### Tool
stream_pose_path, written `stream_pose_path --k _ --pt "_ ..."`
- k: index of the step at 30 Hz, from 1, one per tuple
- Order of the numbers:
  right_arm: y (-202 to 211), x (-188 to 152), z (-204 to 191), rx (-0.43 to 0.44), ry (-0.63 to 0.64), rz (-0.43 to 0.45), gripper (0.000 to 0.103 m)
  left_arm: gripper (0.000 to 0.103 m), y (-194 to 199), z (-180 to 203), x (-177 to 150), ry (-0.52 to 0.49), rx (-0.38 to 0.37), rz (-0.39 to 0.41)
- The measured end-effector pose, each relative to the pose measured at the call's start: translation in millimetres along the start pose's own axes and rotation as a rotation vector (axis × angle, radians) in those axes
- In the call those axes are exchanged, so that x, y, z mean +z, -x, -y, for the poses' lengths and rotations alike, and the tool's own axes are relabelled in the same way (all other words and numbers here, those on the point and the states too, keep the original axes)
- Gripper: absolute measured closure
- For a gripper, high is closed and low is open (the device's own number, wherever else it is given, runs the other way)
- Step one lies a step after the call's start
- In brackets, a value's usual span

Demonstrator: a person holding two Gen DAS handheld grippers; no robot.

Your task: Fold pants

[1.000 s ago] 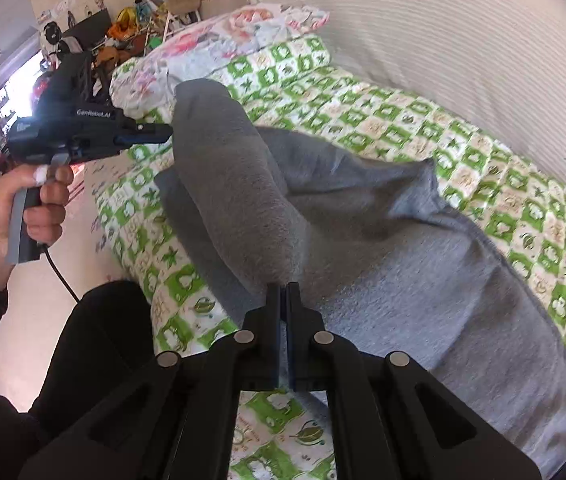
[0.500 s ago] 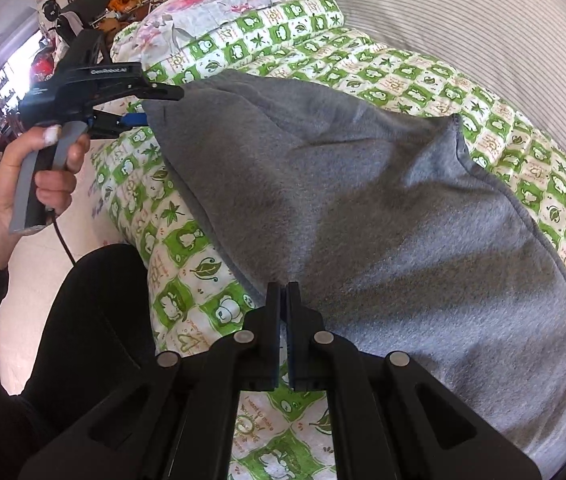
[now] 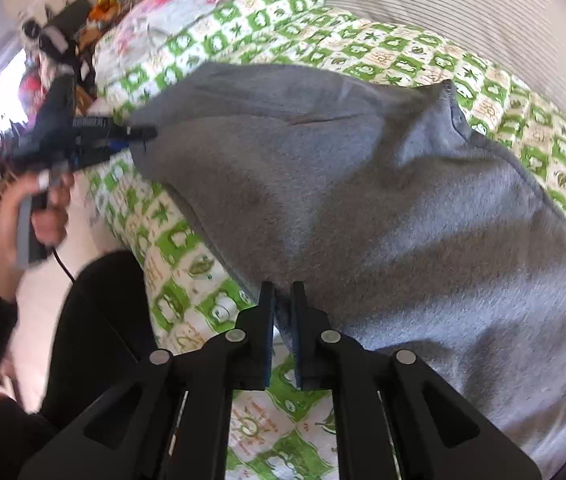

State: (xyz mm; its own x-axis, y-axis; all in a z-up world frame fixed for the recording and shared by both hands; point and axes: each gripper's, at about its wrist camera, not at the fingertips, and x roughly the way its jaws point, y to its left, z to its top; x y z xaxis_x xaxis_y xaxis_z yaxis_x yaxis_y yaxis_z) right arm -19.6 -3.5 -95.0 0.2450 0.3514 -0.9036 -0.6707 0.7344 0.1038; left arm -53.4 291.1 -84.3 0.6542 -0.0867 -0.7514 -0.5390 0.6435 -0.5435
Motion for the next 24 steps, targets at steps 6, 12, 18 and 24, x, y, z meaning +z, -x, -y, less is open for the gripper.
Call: stream_pose_path --k 6,12,18,24 --pt "15 34 31 -0.063 -0.091 0.093 0.092 0.039 0 3 1 -0.002 0.016 0.004" --pt "7 83 72 -0.127 -0.201 0.142 0.085 0.039 -23 1 6 0.017 0.037 -0.044" --pt "-17 126 99 -0.182 -0.229 0.164 0.052 0.039 -32 10 10 -0.012 0.068 -0.024" --pt "-58 133 113 -0.162 -0.241 0.073 0.089 0.077 -36 15 12 -0.069 0.054 0.011"
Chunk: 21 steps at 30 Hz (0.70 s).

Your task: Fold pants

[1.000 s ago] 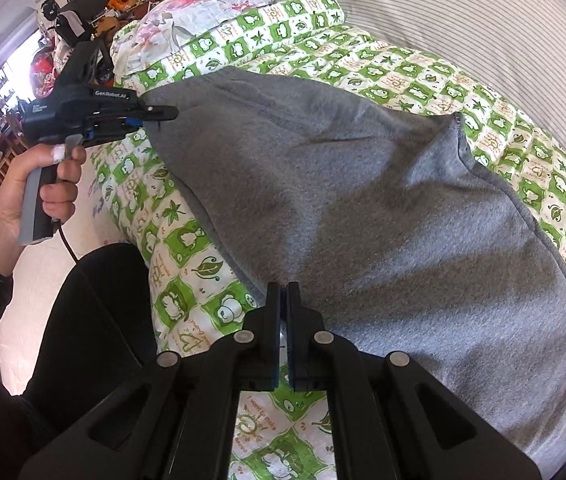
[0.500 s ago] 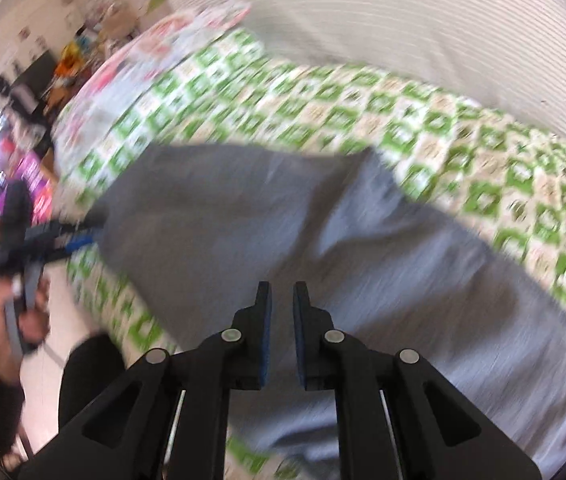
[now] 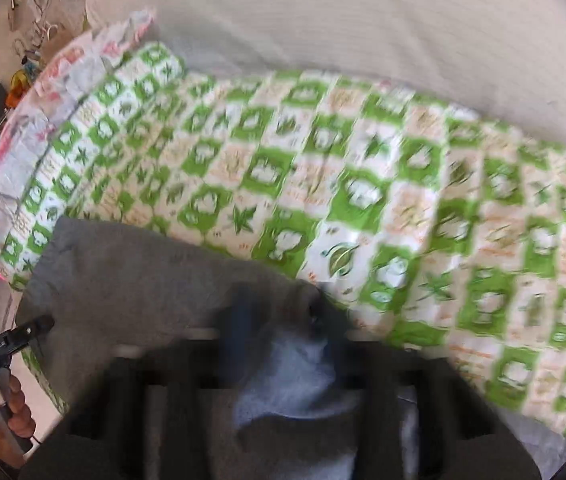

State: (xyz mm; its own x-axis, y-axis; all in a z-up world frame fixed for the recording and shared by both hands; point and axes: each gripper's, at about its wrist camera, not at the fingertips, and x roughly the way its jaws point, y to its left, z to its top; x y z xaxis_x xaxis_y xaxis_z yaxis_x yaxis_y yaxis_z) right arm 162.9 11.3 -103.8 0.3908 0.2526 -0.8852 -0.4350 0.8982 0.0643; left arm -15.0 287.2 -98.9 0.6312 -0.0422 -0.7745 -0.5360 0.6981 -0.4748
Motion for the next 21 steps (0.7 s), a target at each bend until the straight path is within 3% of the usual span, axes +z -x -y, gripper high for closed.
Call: stream_pose_path --k 2,6,9,11,14,17,21 --pt "5 2 1 0.011 -0.001 0.035 0.091 0.083 6 1 2 -0.016 -0.017 0.019" --pt "14 14 6 0.021 -0.028 0.102 0.092 0.084 23 5 9 -0.056 -0.023 0.067" --pt "-4 18 14 0.004 -0.062 0.073 0.090 0.083 7 2 10 -0.082 0.015 0.025" --pt "-20 16 20 -0.015 -0.103 0.011 0.082 0.076 -1 -5 8 -0.074 0.026 -0.020" --pt "-8 6 26 0.004 -0.159 0.036 0.069 0.060 12 -15 8 -0.038 0.043 -0.007" --pt "22 -4 27 0.018 -0.153 0.096 0.061 0.056 32 -15 6 -0.043 0.072 0.026" --pt "65 -27 34 0.040 -0.160 0.150 0.060 0.054 60 10 -3 -0.132 0.099 0.081"
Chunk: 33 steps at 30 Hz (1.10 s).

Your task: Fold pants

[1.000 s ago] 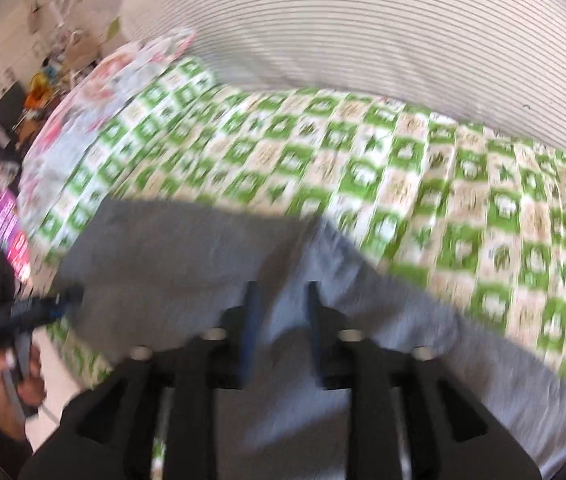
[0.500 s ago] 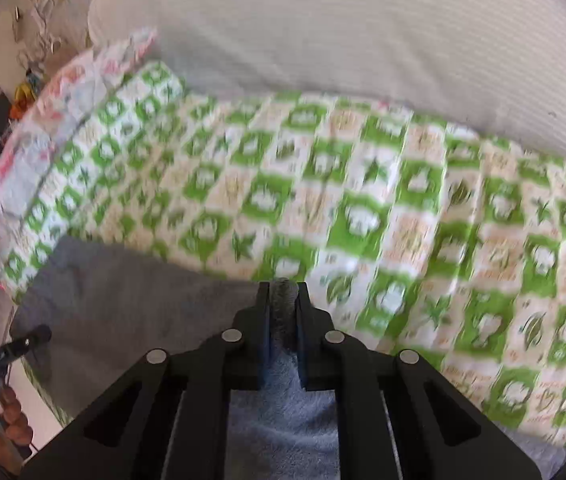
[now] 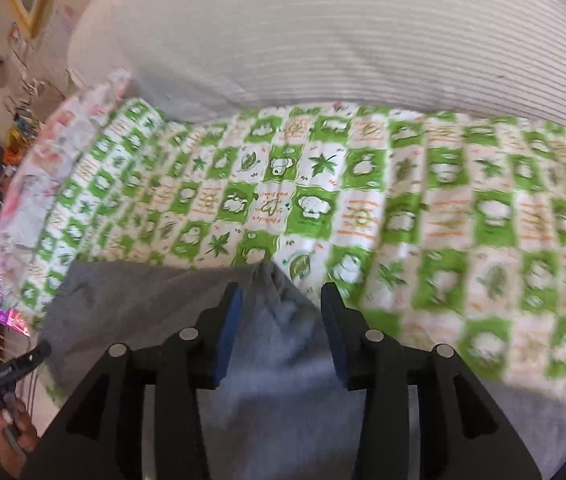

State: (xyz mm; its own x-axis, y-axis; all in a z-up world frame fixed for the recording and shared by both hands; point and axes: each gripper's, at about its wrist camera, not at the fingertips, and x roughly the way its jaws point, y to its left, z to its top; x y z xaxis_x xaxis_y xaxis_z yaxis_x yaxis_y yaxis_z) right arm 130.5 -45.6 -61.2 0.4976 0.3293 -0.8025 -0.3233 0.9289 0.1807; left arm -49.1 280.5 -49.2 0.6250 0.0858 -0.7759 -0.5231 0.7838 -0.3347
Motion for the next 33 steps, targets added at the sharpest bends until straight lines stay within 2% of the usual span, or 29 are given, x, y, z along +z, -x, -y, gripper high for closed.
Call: stream_pose_path --k 2,7,14,19,26,33 --pt "20 -12 8 -0.003 -0.010 0.011 0.058 0.051 8 18 -2 -0.049 -0.007 0.015" --pt "68 -56 43 -0.030 -0.084 0.029 0.055 0.050 5 80 -8 -0.175 -0.093 -0.012" --pt "134 -104 102 -0.090 -0.200 0.074 0.055 0.049 -19 178 -31 -0.343 -0.219 -0.107" --pt "188 -128 147 -0.144 -0.287 0.135 0.055 0.043 -24 247 -62 -0.479 -0.313 -0.178" --pt "259 -163 214 -0.263 -0.412 0.231 0.054 0.043 -29 339 -110 -0.660 -0.418 -0.269" --pt "309 -212 265 -0.311 -0.602 0.318 0.054 0.042 -37 419 -149 -0.832 -0.468 -0.321"
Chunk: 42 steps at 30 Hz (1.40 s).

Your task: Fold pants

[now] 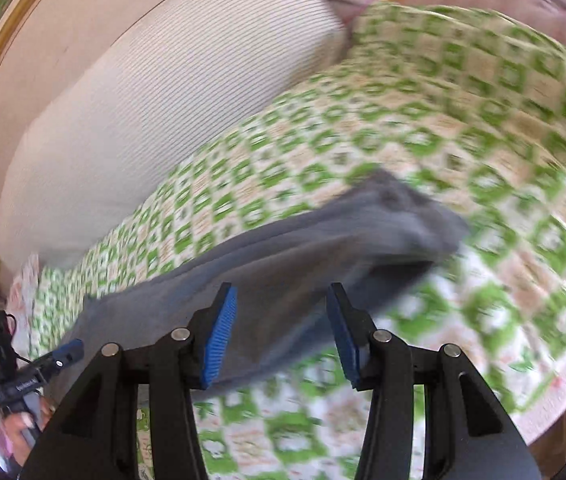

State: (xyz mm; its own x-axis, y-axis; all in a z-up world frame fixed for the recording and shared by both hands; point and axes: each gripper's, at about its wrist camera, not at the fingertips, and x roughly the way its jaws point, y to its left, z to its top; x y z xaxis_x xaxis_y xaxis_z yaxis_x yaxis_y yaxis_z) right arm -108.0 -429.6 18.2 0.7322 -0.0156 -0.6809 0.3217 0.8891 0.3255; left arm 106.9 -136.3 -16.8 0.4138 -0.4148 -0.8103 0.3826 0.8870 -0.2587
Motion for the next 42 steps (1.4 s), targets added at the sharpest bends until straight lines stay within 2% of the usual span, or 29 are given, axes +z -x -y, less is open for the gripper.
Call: stream_pose_path --k 2,11,19,22,24,26,31,38,40,42 --pt "1 -2 12 -0.014 -0.034 -0.005 0.054 0.042 -8 15 10 -0.036 -0.012 -0.015" --pt "-7 7 34 0.067 -0.131 0.040 0.054 0.041 -62 94 67 -0.229 -0.067 -0.086" --pt "-31 17 63 0.055 -0.250 0.066 0.056 0.040 -116 139 91 -0.351 -0.037 -0.178" --pt "-37 25 67 0.121 -0.231 0.092 0.099 0.040 -128 148 95 -0.357 -0.039 -0.196" --pt "-30 29 58 0.128 -0.167 0.143 0.099 0.040 -134 150 98 -0.354 -0.046 -0.205" --pt "-28 32 50 0.081 -0.106 0.155 0.099 0.040 -141 154 101 -0.354 -0.040 -0.211" --pt "-34 23 67 0.028 -0.208 0.079 0.096 0.040 -161 172 108 -0.400 -0.029 -0.249" --pt "-24 17 79 -0.001 -0.273 0.105 0.080 0.040 -193 212 108 -0.578 0.017 -0.308" --pt "-20 15 88 0.016 -0.321 0.122 0.080 0.040 -200 221 106 -0.614 0.030 -0.310" --pt "-19 14 97 0.019 -0.365 0.121 0.075 0.040 -205 231 105 -0.652 0.036 -0.300"
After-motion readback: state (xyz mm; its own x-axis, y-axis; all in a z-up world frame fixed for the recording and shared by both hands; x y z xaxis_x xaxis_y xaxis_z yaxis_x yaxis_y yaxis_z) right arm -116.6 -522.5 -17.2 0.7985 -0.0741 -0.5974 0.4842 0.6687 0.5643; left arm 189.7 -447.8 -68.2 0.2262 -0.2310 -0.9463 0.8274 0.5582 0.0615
